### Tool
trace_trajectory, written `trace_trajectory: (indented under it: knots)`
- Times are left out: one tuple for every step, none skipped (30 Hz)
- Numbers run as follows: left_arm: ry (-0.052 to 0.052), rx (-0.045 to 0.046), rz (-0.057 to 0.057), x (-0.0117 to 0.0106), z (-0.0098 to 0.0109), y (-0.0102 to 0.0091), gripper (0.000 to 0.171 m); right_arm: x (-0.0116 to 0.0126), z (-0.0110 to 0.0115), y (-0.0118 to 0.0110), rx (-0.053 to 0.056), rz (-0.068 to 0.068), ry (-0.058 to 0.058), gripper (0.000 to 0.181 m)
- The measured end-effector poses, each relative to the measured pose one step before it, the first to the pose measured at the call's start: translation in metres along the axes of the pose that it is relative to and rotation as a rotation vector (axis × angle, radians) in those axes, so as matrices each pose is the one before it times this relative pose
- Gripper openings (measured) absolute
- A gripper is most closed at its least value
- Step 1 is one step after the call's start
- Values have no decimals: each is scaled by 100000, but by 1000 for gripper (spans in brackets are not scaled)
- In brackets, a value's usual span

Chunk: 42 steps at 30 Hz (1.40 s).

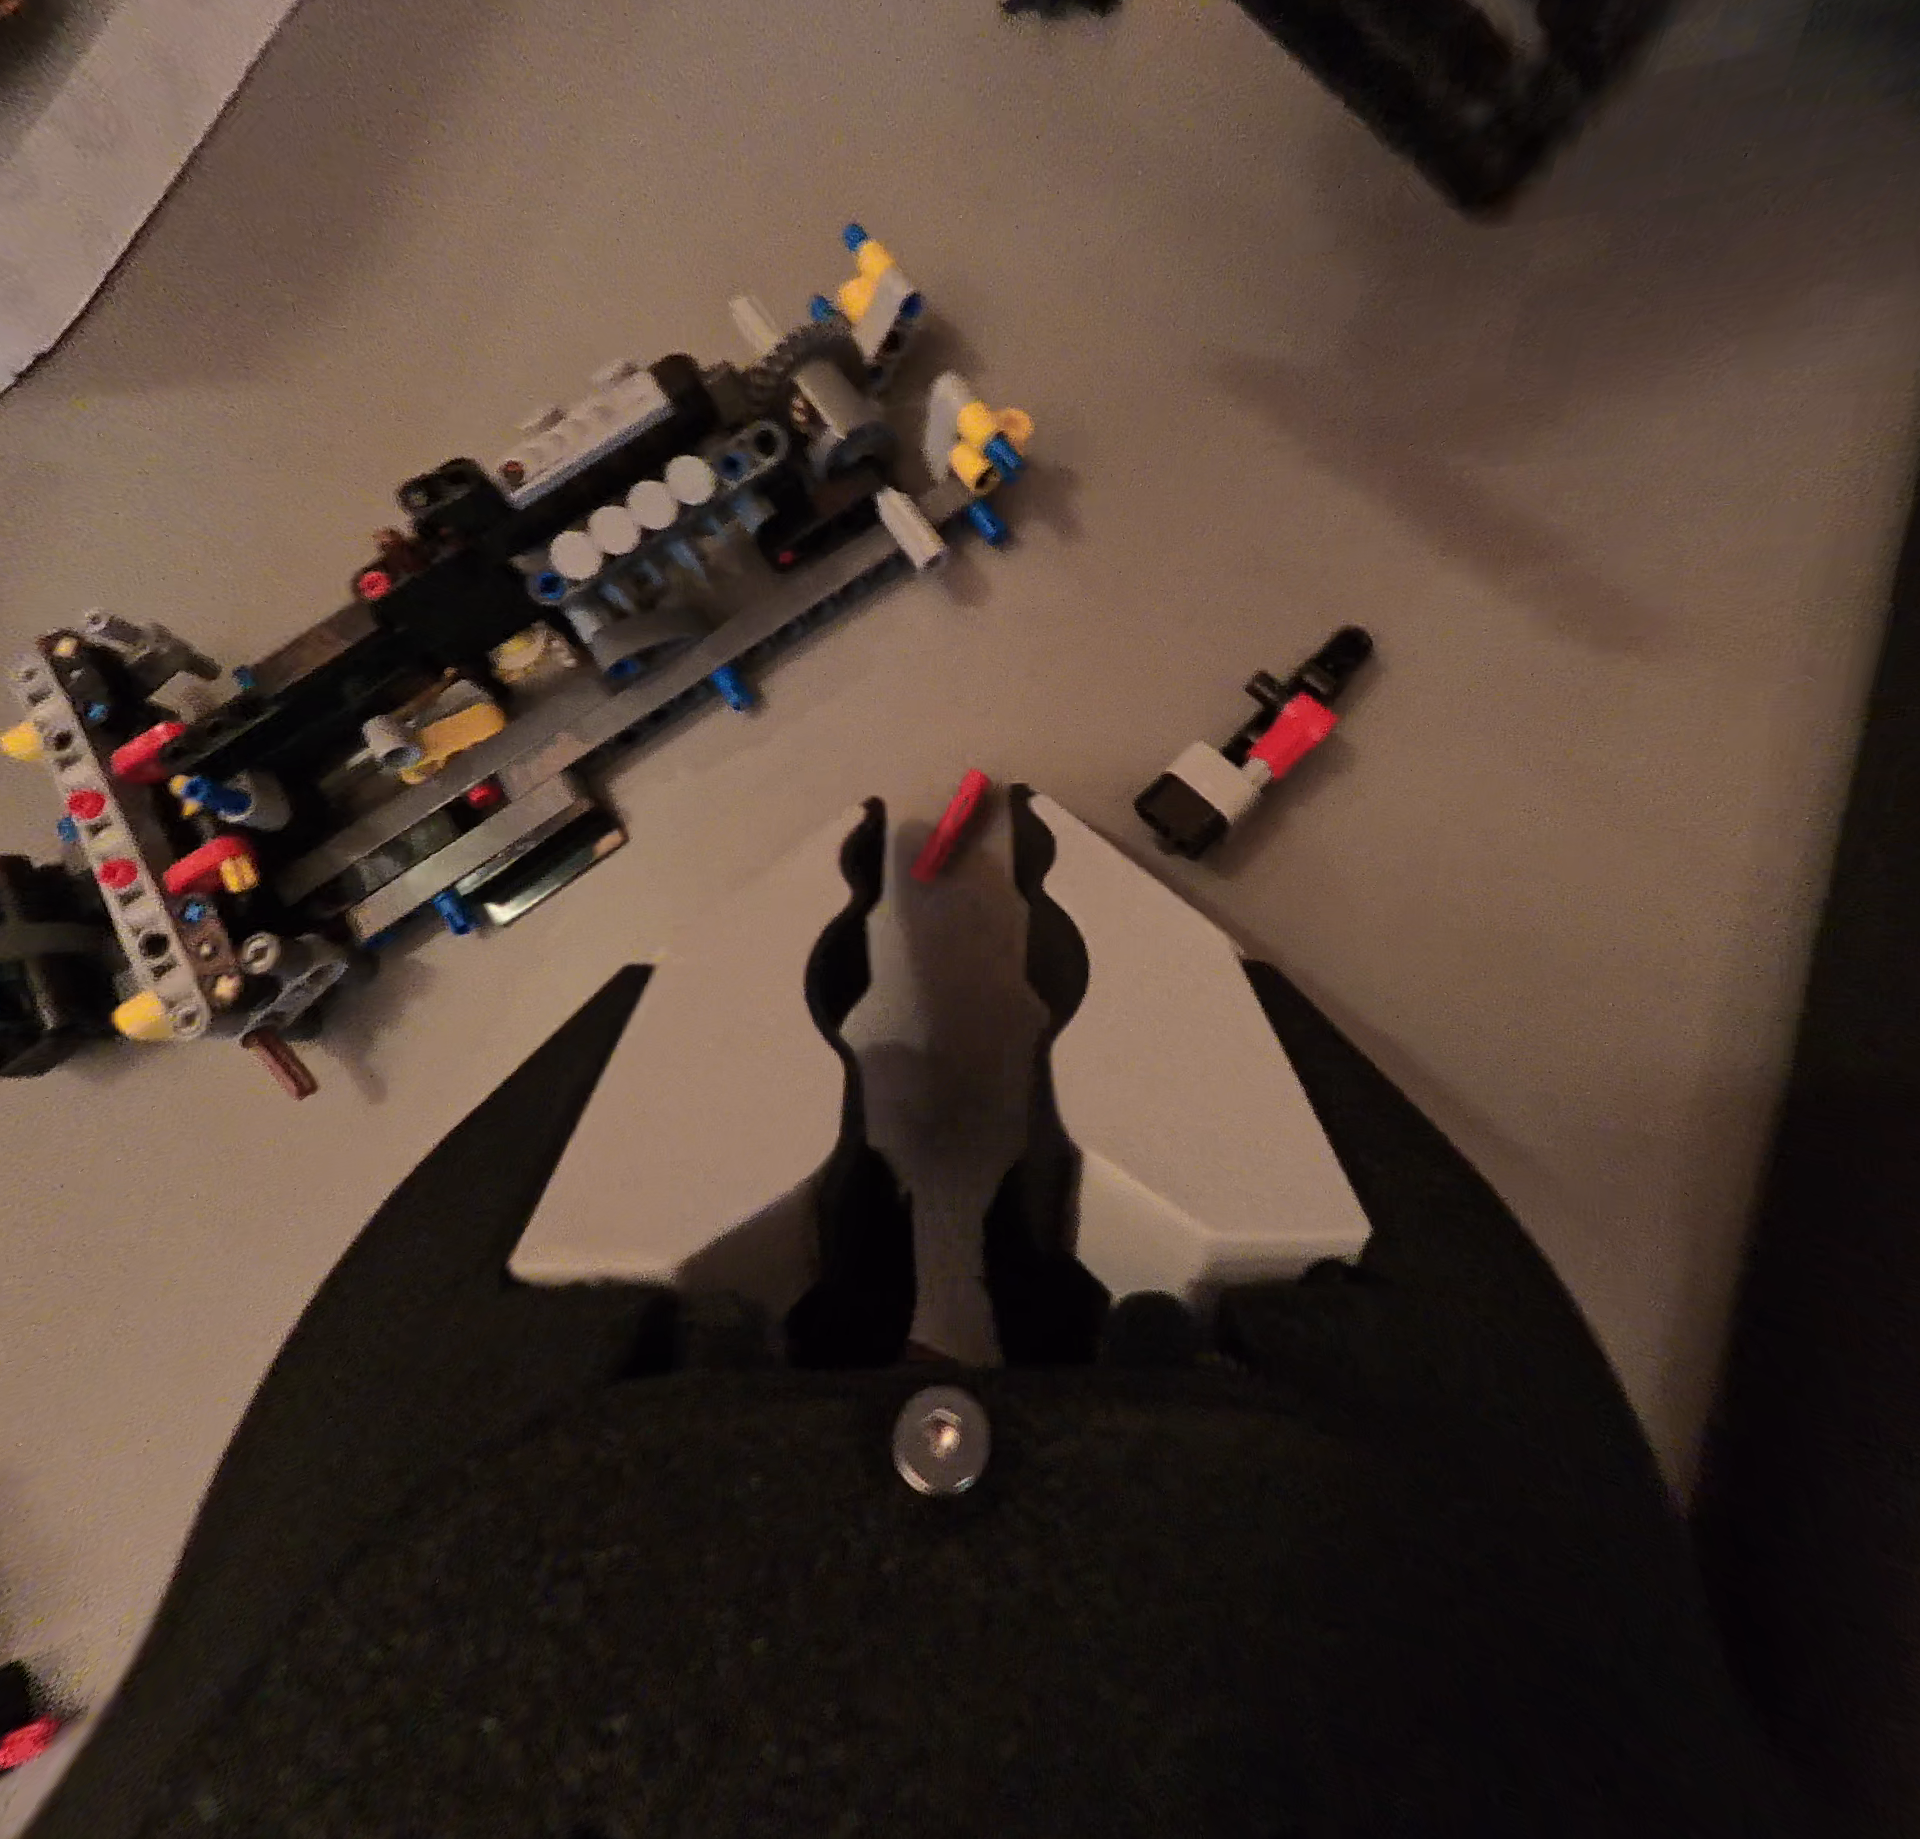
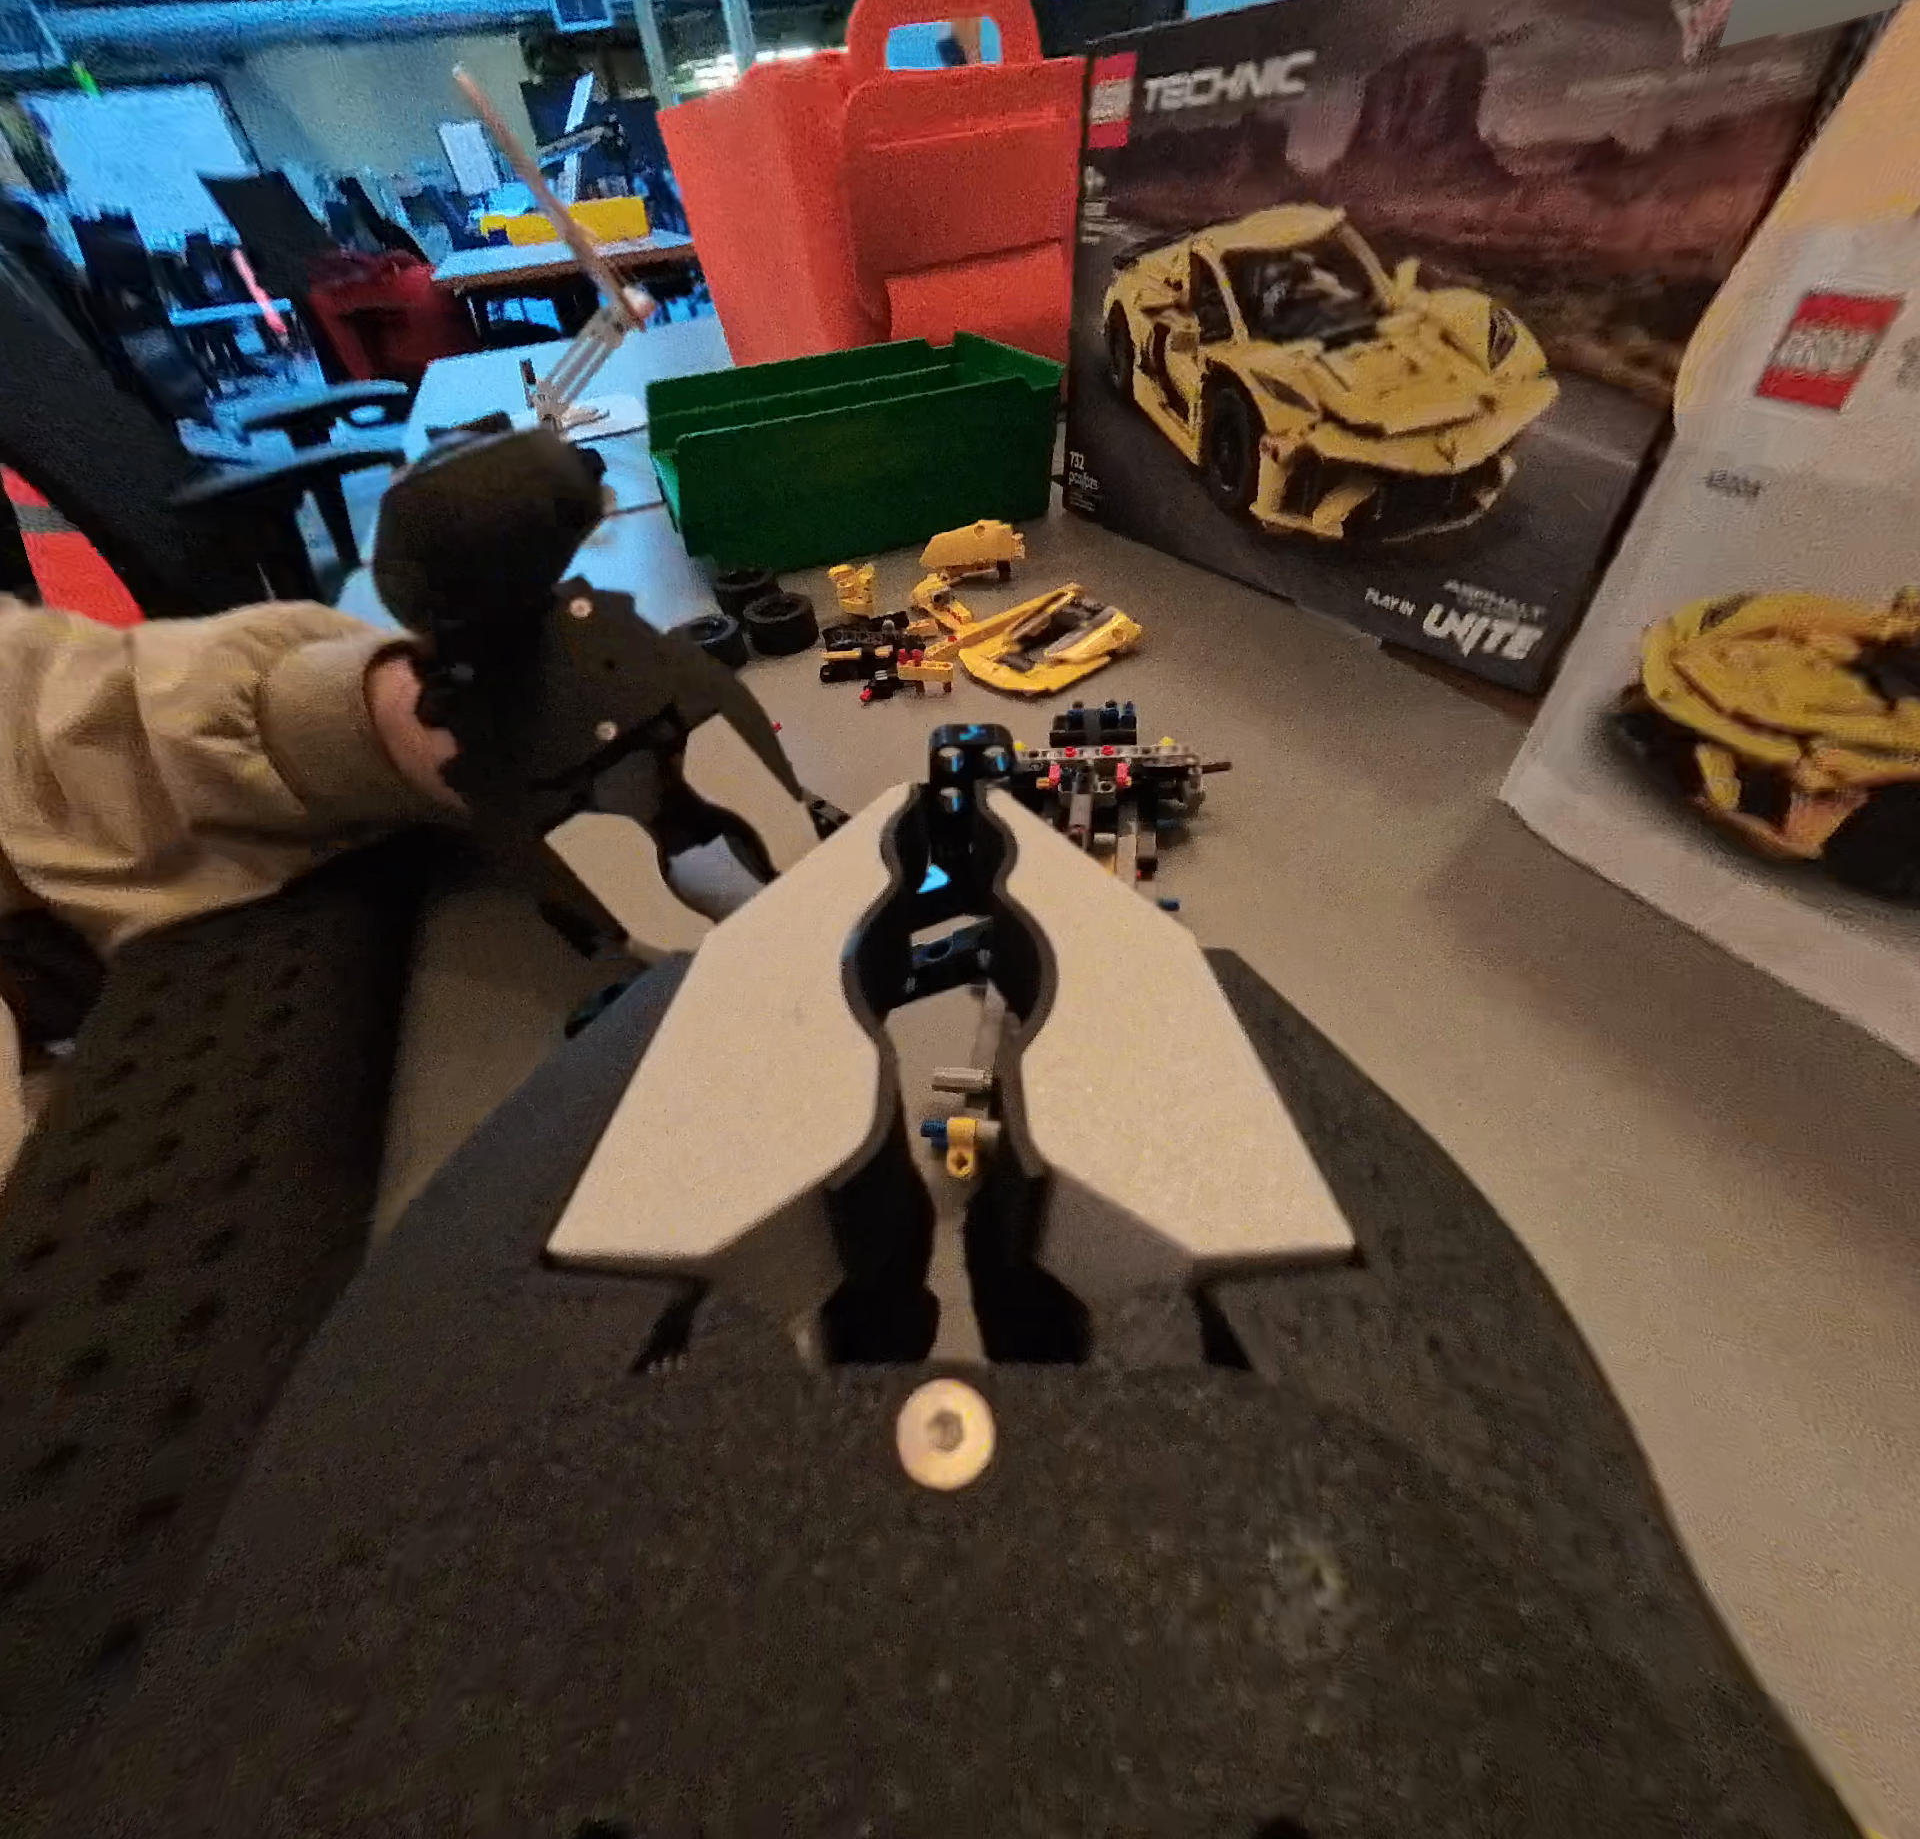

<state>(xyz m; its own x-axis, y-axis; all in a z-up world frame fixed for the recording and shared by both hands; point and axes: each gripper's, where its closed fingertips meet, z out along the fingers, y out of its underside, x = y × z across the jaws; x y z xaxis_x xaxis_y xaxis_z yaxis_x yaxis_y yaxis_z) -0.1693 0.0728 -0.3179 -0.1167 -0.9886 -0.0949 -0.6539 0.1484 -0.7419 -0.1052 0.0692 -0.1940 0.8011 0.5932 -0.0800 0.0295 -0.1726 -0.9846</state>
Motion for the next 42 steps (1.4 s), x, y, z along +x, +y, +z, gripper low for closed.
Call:
trace_trajectory:
  knots:
    - [1577,4667,-4840,-221,-385,-778,28,-672,151,-156,139,-7798,233,6]
    - [2552,7239,-5910,-87,-541,-1205,28,-335,132,-280,1084,-5793,2005,6]
    - [4567,8653,-6847,244,-584,-1462,28,-411,95,-719,4355,-1294,188,6]
    - [7085,9151,-8107,635,-540,-1549,28,-879,74,-875,5777,3142,-4619,5]
    - [10380,9891,-10302,1146,-453,-1651,28,-1028,154,-794,5645,6545,-7042,6]
    - [15109,10708,-13526,1779,-368,-1737,31,-823,165,-726,5489,6938,-5685,6]
    - [18364,10395,-16538,2107,-262,-1604,35,-617,115,-730,5769,3331,-3091,6]
    - [15052,7858,-16498,1433,-86,-1124,35,-615,134,-754,5528,-53,-2212,6]
    - [8397,4147,-11670,497,92,-507,34,-439,205,-494,3523,71,-1395,5]
    - [3775,719,-4442,111,176,61,34,-322,235,-142,1439,1306,-1722,5]
    - [955,-2003,1142,28,299,472,35,-287,245,-139,1893,1865,-1852,6]
    - [1291,-1999,2634,302,329,422,35,-316,235,-134,2049,752,-1731,6]
    - [3294,-183,1123,665,306,103,35,-396,248,-179,2404,189,-1922,6]
    - [4837,25,-129,892,207,-18,35,-337,202,-200,2643,747,-1723,6]
    - [4855,-211,189,948,88,-39,31,-48,208,32,1021,1481,-207,6]
    - [1741,286,1446,505,9,-57,23,34,155,32,1101,1204,205,6]
    - [-332,1300,2046,162,-60,-143,23,-167,57,-239,2776,1117,-1193,6]
    - [415,1557,977,202,-90,-177,23,-104,58,-267,2536,1210,-720,6]
    - [524,693,-325,99,-57,-73,23,100,63,-36,870,570,43,5]
    - [737,608,-1061,-4,-34,-79,24,12,61,26,706,748,-431,5]
    - [1017,1019,-1872,-4,-28,-130,23,-34,48,-38,1308,1257,-827,5]
    - [1012,743,-2040,3,-3,-117,24,21,82,67,669,1256,-407,5]
    - [682,340,-1399,19,-1,-31,24,100,51,4,1177,1071,-66,5]
    - [514,-250,-410,103,-1,72,23,59,61,3,1303,1534,-622,5]
    - [-473,-1088,1310,58,7,134,22,-12,77,88,706,1636,-905,6]
    - [-1615,-691,2774,-50,-52,21,21,63,99,182,168,809,59,6]
    - [-1651,6,2823,-68,-96,-98,21,148,48,-9,1253,-303,880,6]
    - [-2909,304,3193,-310,-164,-189,18,48,61,-79,1187,24,468,7]
    - [-3881,750,4111,-441,-233,-230,12,87,61,-3,165,11,689,8]
    - [-3382,435,3297,-393,-238,-197,12,383,-47,69,-636,-999,2065,8]
    - [-3522,214,2228,-445,-239,-189,11,237,-73,98,-1094,-272,1046,11]
    - [-3222,282,2188,-389,-215,-166,10,280,-86,75,-1074,976,861,12]
    - [-4252,-243,2936,-454,-172,-95,10,401,-100,128,-1306,1163,1502,12]
    - [-6202,-59,4889,-643,-168,-112,10,546,-123,172,-1274,1259,2473,14]
    - [-6141,-690,6304,-576,-111,-50,10,481,-155,122,-638,1433,1895,13]
    - [-5568,-1930,6796,-453,-18,144,10,276,-84,144,-755,1613,722,13]
    - [-4308,-1691,6009,-262,62,174,10,195,-28,137,-639,2011,221,12]
    - [-3015,-946,4103,-96,98,147,10,5,-17,34,21,1216,-750,10]
    - [-2968,-248,2222,-193,84,50,10,59,-2,41,-204,690,106,9]
    - [-2113,-312,1087,-194,46,67,10,104,53,73,-379,31,103,9]
    - [-2219,-809,1575,-249,46,123,10,155,4,101,-623,1133,211,9]
    - [-2280,-454,2676,-217,6,62,10,389,-88,70,-362,3161,721,9]
